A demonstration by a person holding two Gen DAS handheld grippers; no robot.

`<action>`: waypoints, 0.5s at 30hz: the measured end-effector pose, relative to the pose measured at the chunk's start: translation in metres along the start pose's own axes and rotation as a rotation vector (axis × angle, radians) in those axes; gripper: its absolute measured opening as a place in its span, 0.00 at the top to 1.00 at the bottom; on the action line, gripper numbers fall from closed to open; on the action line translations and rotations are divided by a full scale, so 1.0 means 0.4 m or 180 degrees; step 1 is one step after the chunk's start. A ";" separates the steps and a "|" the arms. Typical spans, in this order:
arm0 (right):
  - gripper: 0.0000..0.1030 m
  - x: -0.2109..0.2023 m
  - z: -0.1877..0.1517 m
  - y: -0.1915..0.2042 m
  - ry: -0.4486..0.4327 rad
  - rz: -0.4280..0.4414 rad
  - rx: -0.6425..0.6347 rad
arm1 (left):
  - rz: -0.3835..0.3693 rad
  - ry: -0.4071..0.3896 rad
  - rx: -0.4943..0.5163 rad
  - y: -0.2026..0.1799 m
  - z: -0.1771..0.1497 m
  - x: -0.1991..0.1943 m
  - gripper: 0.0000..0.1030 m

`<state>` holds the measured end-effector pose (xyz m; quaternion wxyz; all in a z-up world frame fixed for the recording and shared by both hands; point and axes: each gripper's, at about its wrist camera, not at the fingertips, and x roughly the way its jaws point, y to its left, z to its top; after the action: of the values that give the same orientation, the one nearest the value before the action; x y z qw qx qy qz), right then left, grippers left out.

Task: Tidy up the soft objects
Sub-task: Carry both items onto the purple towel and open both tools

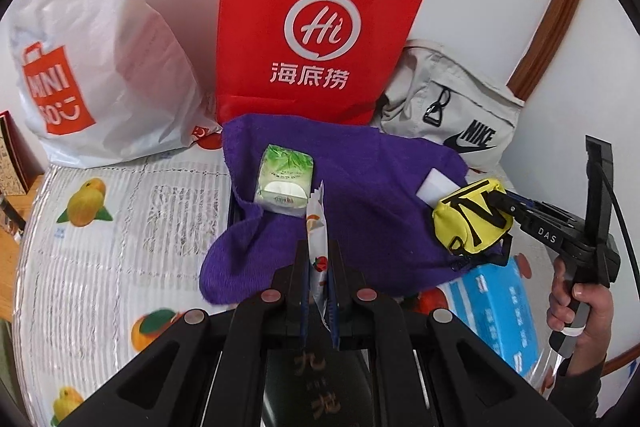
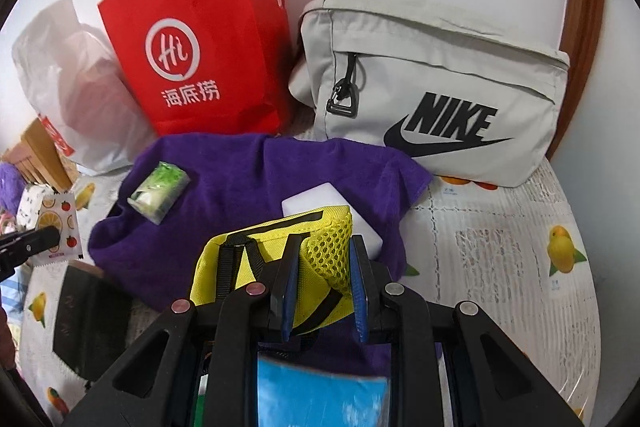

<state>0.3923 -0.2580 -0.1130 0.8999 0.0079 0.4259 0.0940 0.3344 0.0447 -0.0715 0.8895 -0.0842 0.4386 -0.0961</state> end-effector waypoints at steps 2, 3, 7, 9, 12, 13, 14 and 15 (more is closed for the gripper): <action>0.78 0.014 0.013 0.006 0.0019 -0.0018 -0.0066 | 0.0006 0.0088 -0.0020 0.007 0.011 0.030 0.92; 0.78 0.022 0.019 0.009 0.0034 -0.0043 -0.0100 | -0.0003 0.0115 -0.0029 0.010 0.014 0.042 0.92; 0.78 0.052 0.023 0.014 0.0124 -0.0034 -0.0150 | -0.0070 0.0230 -0.0045 0.014 0.029 0.087 0.92; 0.78 0.066 0.022 0.013 0.0161 -0.0062 -0.0166 | -0.0117 0.0262 -0.0034 0.012 0.037 0.107 0.92; 0.78 0.084 0.020 0.003 0.0242 -0.0081 -0.0132 | -0.0180 0.0459 -0.0078 0.018 0.045 0.166 0.92; 0.78 0.087 0.018 0.002 0.0264 -0.0084 -0.0147 | -0.0181 0.0503 -0.0064 0.018 0.045 0.179 0.92; 0.77 0.088 0.017 0.001 0.0277 -0.0107 -0.0165 | -0.0171 0.0528 -0.0053 0.017 0.045 0.187 0.92; 0.77 0.088 0.016 0.001 0.0285 -0.0128 -0.0181 | -0.0152 0.0550 -0.0049 0.016 0.044 0.194 0.92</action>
<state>0.4190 -0.2510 -0.1358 0.8815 -0.0305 0.4629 0.0882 0.3952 0.0330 -0.1218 0.8451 -0.0928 0.5124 -0.1208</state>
